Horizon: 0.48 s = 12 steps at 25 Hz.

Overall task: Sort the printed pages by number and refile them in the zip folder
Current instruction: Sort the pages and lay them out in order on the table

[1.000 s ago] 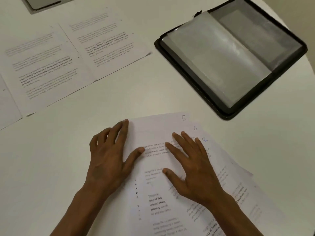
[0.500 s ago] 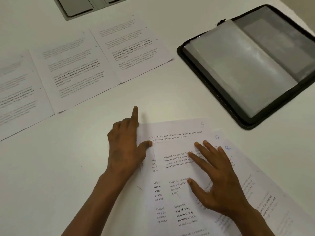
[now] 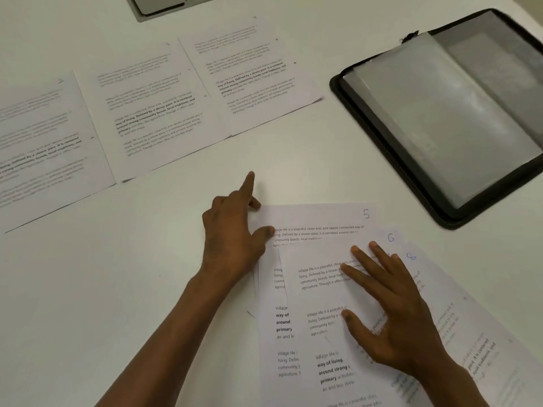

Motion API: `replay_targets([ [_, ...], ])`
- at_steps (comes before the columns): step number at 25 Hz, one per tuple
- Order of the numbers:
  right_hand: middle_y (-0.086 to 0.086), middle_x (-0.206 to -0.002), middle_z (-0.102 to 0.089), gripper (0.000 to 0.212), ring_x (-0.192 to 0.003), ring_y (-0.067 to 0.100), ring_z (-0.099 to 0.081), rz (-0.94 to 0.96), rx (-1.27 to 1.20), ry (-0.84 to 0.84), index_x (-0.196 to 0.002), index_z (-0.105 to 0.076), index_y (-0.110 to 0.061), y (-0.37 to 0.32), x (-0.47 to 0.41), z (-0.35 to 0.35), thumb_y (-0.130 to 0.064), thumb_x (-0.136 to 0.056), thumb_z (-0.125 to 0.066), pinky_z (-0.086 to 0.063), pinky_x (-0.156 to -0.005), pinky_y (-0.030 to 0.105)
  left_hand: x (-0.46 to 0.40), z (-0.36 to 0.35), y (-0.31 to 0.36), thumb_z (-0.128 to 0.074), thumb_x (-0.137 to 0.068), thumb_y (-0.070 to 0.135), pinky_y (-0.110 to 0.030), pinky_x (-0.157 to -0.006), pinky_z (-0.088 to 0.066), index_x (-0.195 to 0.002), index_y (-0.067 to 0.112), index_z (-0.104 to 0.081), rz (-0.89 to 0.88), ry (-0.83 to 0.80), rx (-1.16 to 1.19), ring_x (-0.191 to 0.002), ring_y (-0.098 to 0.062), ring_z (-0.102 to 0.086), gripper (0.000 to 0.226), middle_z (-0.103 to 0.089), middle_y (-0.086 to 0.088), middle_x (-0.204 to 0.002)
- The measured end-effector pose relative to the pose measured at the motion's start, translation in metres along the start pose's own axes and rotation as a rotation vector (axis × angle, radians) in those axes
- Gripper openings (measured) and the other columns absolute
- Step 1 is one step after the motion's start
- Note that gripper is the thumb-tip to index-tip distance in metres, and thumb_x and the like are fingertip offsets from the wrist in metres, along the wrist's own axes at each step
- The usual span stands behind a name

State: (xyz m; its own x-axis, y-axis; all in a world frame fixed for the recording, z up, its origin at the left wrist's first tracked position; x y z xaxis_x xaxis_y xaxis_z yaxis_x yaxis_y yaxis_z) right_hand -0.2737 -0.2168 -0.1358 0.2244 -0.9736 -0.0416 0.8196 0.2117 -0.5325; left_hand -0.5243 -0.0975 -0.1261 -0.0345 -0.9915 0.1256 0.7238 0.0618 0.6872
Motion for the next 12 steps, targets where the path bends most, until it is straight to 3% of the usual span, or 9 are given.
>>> replay_targets([
  [2, -0.005, -0.159, -0.038, 0.068, -0.151, 0.021, -0.027, 0.002, -0.004, -0.003, -0.143, -0.053, -0.023, 0.0, 0.0, 0.0, -0.046, -0.081, -0.067, -0.029, -0.116, 0.062, -0.004, -0.002, 0.0, -0.078, -0.081, 0.03, -0.035, -0.107, -0.032, -0.153, 0.028, -0.032, 0.065, 0.028, 0.086, -0.104, -0.007, -0.047, 0.086, -0.058, 0.021, -0.105],
  [4, -0.006, -0.159, -0.037, 0.068, -0.151, 0.021, -0.027, 0.003, -0.001, -0.004, -0.143, -0.053, -0.024, 0.0, 0.0, 0.0, -0.047, -0.081, -0.067, -0.029, -0.117, 0.062, -0.009, -0.002, 0.005, -0.077, -0.082, 0.024, -0.041, -0.103, -0.043, -0.149, 0.027, -0.04, 0.085, 0.09, 0.155, -0.096, -0.008, -0.057, 0.077, -0.061, 0.018, -0.097],
  [6, -0.006, -0.159, -0.037, 0.068, -0.151, 0.021, -0.027, 0.0, 0.0, -0.004, -0.143, -0.053, -0.024, 0.001, 0.0, 0.0, -0.048, -0.081, -0.067, -0.029, -0.116, 0.062, -0.011, -0.002, 0.012, -0.074, -0.083, 0.016, -0.031, -0.091, -0.052, -0.148, 0.027, -0.043, 0.087, 0.138, 0.21, -0.088, -0.007, -0.061, 0.072, -0.061, 0.013, -0.097],
  [9, -0.006, -0.159, -0.038, 0.068, -0.151, 0.021, -0.028, 0.005, 0.005, 0.001, -0.142, -0.053, -0.025, 0.003, 0.001, 0.001, -0.049, -0.081, -0.068, -0.029, -0.116, 0.062, -0.008, 0.003, 0.02, -0.074, -0.084, 0.013, -0.01, -0.072, -0.051, -0.149, 0.031, -0.039, 0.092, 0.165, 0.284, -0.083, -0.007, -0.065, 0.076, -0.061, 0.011, -0.106],
  [12, -0.005, -0.158, -0.039, 0.069, -0.15, 0.02, -0.03, 0.013, 0.025, 0.009, -0.142, -0.054, -0.024, 0.006, 0.004, 0.002, -0.053, -0.081, -0.067, -0.03, -0.117, 0.061, -0.001, 0.016, 0.017, -0.08, -0.081, 0.01, -0.013, -0.073, -0.052, -0.148, 0.035, -0.039, 0.22, 0.187, 0.602, -0.08, -0.005, -0.07, 0.082, -0.068, 0.011, -0.111],
])
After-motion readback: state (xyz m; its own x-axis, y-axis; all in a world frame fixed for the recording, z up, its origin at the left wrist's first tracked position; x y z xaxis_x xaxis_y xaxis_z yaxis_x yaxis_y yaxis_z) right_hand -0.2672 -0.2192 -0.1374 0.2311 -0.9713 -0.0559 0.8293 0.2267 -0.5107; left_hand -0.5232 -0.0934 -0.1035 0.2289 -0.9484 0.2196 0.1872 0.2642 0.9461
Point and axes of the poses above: each hand's wrist, its own x-axis away from the middle knuckle, its own z-axis out of the back of the hand, y = z × x, the point moved 6 cm from there along -x, towards the middle knuckle
